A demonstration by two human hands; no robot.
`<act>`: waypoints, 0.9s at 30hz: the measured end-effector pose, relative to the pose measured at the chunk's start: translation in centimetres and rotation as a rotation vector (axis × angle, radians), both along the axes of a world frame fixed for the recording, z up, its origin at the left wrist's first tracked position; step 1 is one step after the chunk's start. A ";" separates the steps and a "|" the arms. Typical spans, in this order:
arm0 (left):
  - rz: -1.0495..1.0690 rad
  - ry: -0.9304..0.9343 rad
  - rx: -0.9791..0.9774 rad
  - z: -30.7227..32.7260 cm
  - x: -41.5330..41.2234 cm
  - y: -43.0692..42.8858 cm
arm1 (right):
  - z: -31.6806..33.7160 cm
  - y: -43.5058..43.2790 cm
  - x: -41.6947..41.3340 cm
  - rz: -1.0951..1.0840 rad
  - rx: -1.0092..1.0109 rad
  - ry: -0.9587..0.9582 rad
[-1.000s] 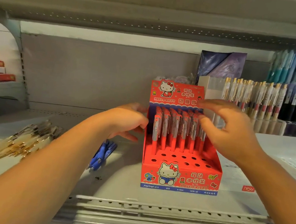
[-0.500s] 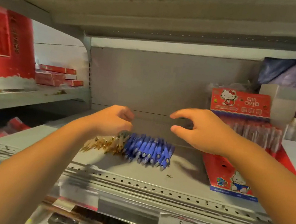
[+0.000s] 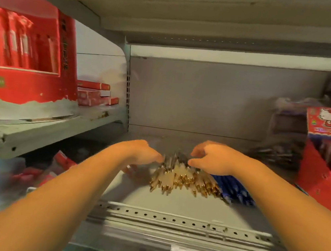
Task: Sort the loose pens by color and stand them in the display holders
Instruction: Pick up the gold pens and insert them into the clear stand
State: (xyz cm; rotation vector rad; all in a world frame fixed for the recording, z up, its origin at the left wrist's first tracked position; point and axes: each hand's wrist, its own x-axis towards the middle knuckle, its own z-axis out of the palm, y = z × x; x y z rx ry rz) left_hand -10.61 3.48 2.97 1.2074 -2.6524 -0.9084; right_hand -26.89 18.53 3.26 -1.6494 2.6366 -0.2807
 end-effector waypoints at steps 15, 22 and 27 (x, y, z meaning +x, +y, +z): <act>-0.280 -0.246 0.083 1.3 -4.1 3.6 | 1.5 -3.2 1.0 -0.143 0.322 0.037; -0.331 -0.266 0.113 2.3 -4.6 3.0 | 2.1 -3.9 -0.4 -0.072 0.309 -0.067; -0.328 -0.264 0.059 2.1 -5.4 2.3 | 1.6 -4.3 -0.8 -0.051 0.268 -0.073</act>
